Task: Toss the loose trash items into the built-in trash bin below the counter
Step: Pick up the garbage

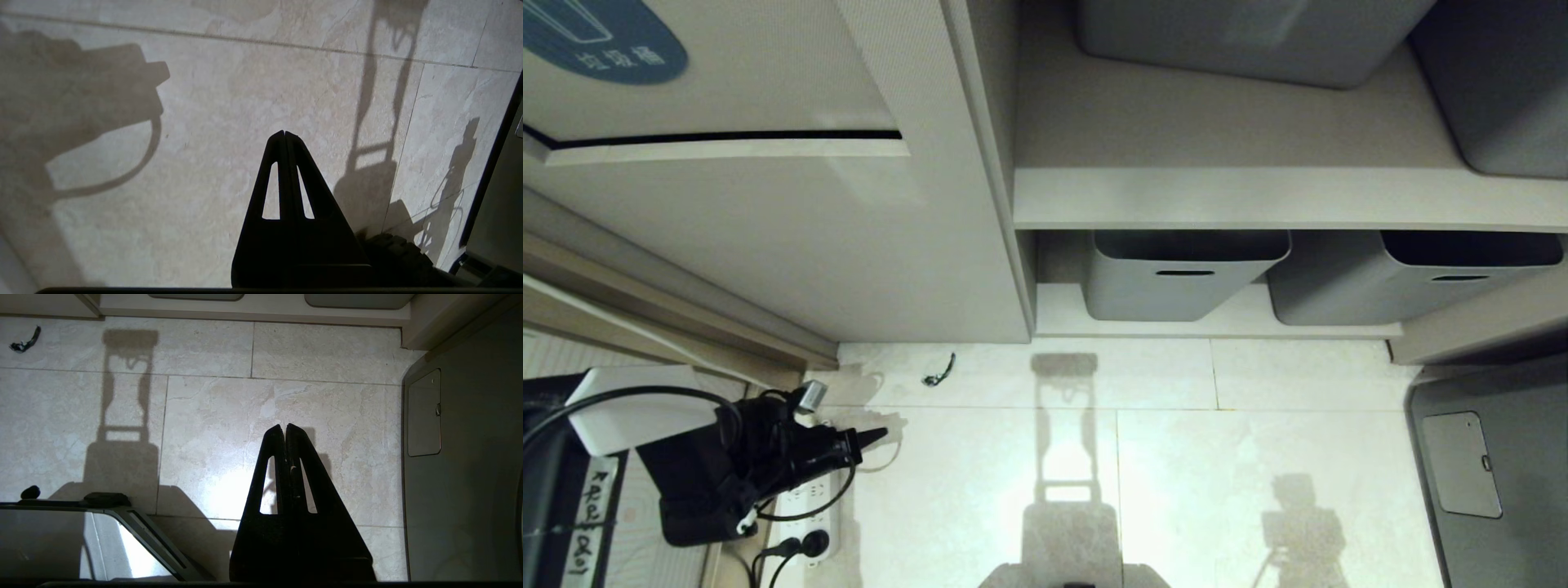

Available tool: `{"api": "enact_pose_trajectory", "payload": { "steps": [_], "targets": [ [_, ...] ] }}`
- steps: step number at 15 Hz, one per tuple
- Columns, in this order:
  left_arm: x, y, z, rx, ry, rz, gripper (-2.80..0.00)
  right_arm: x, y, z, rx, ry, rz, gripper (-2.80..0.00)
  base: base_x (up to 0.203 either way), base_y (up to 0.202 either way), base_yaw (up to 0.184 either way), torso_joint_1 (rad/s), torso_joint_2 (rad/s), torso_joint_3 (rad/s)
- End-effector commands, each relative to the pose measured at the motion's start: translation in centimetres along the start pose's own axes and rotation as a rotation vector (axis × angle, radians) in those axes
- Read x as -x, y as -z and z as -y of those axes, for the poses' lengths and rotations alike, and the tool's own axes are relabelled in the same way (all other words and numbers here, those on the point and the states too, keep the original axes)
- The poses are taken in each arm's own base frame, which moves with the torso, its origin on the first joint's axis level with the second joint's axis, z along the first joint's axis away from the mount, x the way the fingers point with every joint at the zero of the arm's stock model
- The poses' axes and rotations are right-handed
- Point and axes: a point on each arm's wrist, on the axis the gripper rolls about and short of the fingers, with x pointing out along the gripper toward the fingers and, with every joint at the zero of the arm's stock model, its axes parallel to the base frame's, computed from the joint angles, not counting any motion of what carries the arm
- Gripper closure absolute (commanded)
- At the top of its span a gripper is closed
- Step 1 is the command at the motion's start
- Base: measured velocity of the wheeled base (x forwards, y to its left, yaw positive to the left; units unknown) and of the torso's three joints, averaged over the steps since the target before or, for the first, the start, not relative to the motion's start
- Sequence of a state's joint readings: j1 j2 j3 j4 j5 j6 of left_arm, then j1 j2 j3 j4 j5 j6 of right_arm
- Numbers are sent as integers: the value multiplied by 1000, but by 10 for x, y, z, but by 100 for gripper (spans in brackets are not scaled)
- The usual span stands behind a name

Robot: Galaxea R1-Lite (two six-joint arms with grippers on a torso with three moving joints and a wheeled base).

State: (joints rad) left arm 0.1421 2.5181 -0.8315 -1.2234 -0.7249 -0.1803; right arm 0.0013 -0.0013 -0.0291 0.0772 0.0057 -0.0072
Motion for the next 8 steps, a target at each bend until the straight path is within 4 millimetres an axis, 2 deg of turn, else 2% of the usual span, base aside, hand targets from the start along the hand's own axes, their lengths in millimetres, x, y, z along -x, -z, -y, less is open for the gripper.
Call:
{"api": "enact_pose_trajectory", "payload": {
  "steps": [1, 5, 8],
  "targets": [
    [-14, -3, -2, -25, 21, 20, 0, 0, 0, 0, 0, -1, -1, 0, 0, 0, 0, 0, 0, 0],
    [-30, -15, -12, -68, 30, 73, 0, 0, 0, 0, 0, -1, -1, 0, 0, 0, 0, 0, 0, 0],
    [-39, -17, -19, -99, 7, 95, 0, 0, 0, 0, 0, -1, -2, 0, 0, 0, 0, 0, 0, 0]
  ]
}}
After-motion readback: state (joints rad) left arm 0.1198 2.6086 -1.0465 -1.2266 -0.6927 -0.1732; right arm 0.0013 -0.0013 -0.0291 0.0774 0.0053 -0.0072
